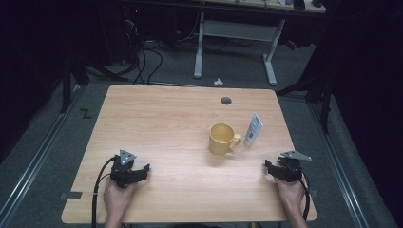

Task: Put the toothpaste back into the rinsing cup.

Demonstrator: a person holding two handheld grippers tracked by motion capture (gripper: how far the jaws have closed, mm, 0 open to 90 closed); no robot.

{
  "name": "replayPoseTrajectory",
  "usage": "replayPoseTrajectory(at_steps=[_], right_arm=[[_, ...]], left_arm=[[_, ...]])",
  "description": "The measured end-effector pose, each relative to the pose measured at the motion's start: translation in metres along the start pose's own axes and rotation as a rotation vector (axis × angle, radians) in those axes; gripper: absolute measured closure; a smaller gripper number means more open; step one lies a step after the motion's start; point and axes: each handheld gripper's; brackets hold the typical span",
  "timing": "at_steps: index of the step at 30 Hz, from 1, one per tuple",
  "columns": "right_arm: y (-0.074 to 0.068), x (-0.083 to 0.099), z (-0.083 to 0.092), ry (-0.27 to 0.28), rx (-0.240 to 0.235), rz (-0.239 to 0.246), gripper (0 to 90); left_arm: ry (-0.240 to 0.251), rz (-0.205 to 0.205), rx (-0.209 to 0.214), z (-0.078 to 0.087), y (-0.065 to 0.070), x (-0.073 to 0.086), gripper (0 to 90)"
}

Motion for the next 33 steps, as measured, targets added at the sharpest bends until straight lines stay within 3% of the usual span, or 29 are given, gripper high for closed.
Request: replayPoseTrajectory(at_steps=[15,33], right_arm=[[-0.005,0.005,0.026,0.077,-0.088,-0.017,43.7],[-0.032,0.001,0.041,0.109,-0.132,0.038,47.4]], left_arm=[[0.0,0.0,-0.002,0.0,0.0,0.0,24.5],[0.0,0.0,-0.002,0.0,0.0,0.0,24.5]])
Point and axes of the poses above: each handheld gripper's, and its own axes: z roughly backward along the jaws, x roughly out of its underside, y roughly to its right, and after that the axes turned 7 degrees about -z, right-handed
